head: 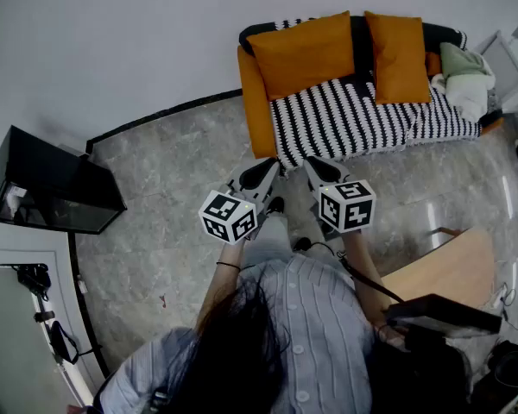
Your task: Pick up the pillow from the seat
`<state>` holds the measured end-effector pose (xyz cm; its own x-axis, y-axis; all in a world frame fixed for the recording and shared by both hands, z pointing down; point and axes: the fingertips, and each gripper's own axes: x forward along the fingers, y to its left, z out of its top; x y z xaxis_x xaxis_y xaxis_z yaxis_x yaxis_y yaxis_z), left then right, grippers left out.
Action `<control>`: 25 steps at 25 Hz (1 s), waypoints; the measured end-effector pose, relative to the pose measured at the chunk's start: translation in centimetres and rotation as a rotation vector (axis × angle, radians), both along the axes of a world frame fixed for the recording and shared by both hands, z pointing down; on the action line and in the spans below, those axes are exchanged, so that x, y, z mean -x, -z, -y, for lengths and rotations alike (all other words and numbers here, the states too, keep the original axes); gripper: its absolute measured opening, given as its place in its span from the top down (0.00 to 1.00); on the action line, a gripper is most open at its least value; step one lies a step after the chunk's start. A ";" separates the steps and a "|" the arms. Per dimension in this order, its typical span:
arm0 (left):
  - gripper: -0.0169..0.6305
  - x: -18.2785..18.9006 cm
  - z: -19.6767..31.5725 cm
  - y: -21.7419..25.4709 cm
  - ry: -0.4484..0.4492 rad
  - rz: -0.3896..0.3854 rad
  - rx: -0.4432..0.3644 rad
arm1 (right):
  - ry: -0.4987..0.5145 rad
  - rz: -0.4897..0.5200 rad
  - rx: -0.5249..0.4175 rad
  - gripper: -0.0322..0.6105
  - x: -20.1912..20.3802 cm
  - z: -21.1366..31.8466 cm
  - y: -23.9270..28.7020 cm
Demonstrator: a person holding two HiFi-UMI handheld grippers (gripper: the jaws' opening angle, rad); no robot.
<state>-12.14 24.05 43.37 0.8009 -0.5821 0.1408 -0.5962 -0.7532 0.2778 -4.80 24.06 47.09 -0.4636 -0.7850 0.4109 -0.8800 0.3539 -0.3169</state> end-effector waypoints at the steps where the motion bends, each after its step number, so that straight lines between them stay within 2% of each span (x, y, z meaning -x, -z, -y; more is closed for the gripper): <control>1: 0.96 -0.1 -0.1 -0.1 -0.001 0.000 0.001 | 0.001 -0.001 0.001 0.89 -0.1 -0.1 0.0; 25: 0.96 -1.0 -2.0 -1.7 -0.008 0.030 0.055 | 0.014 0.029 0.014 0.88 0.0 -2.0 -1.4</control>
